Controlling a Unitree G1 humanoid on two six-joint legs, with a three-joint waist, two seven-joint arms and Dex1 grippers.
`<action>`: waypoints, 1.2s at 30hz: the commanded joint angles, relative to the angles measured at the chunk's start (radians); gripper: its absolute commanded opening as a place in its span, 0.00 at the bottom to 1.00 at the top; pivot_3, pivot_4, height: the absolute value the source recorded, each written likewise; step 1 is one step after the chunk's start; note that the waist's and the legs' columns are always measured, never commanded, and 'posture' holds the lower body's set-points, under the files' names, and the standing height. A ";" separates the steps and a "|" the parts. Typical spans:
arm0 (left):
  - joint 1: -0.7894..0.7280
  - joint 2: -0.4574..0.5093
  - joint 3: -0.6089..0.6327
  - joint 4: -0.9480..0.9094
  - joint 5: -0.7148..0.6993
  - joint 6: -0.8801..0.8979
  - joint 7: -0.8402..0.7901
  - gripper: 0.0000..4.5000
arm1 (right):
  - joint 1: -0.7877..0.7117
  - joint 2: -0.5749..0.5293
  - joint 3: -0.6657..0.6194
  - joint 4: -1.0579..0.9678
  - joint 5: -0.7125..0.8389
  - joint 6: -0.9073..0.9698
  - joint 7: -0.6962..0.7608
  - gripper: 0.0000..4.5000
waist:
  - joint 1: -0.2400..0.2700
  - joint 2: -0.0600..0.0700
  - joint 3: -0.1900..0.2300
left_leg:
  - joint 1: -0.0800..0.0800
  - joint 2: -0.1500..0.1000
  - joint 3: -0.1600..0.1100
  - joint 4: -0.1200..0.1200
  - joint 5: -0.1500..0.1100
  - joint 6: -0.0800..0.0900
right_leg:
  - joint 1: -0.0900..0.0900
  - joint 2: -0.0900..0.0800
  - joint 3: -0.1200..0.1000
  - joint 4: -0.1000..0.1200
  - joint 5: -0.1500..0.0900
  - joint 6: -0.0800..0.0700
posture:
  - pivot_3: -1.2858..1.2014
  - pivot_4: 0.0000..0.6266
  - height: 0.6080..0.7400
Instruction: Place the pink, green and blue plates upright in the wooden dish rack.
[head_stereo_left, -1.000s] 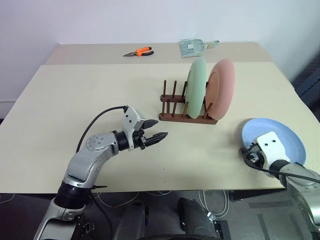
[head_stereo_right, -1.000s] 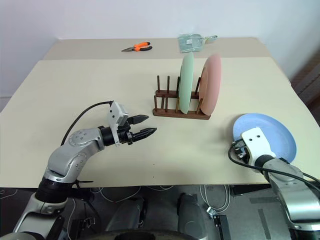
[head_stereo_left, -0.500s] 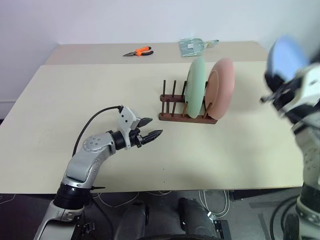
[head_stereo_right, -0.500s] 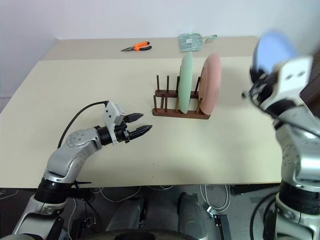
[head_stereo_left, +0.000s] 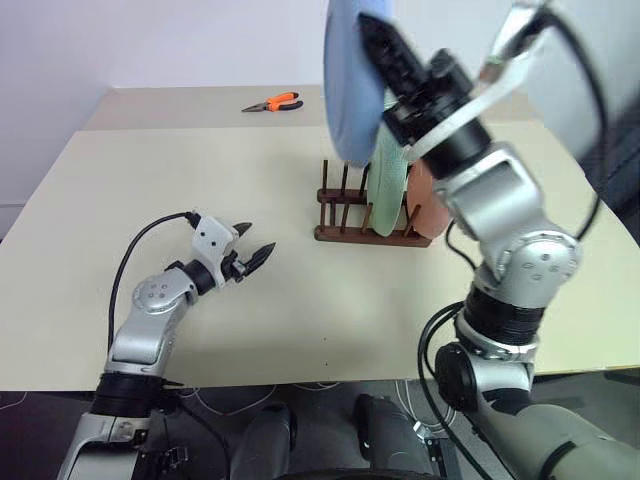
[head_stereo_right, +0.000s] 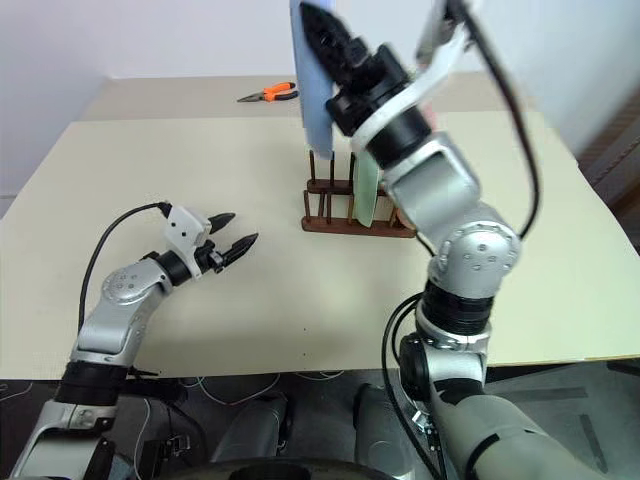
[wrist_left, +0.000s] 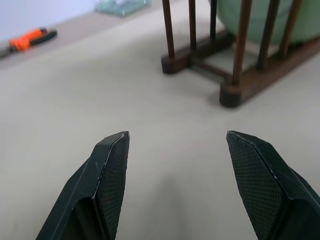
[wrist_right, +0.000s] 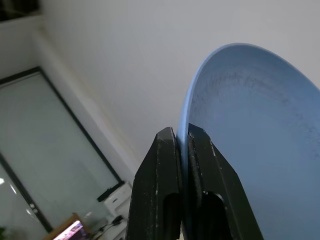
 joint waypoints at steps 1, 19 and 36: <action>0.029 0.010 0.026 -0.078 -0.026 0.000 -0.013 0.71 | -0.009 0.036 0.015 0.034 -0.019 -0.031 -0.035 0.01 | -0.001 0.000 0.000 | 0.000 0.000 0.000 0.000 0.000 0.000 | 0.000 0.000 0.000 0.000 0.000 0.000 | 0.52 0.24 1.00; 0.045 -0.017 -0.003 -0.115 -0.024 0.036 -0.017 0.71 | -0.041 0.082 0.000 0.226 -0.165 -0.083 -0.050 0.22 | -0.006 0.001 0.000 | 0.000 0.000 0.001 0.000 0.000 0.000 | -0.001 0.001 0.000 0.001 0.000 0.000 | 0.52 0.24 1.00; 0.025 -0.009 0.013 -0.068 0.023 0.007 0.028 0.71 | 0.486 -0.740 -0.279 -0.117 -0.478 -0.076 0.683 0.75 | 0.009 -0.004 -0.002 | 0.000 0.000 0.000 0.001 -0.001 0.001 | 0.005 -0.001 -0.001 -0.005 -0.005 0.001 | 0.52 0.24 1.00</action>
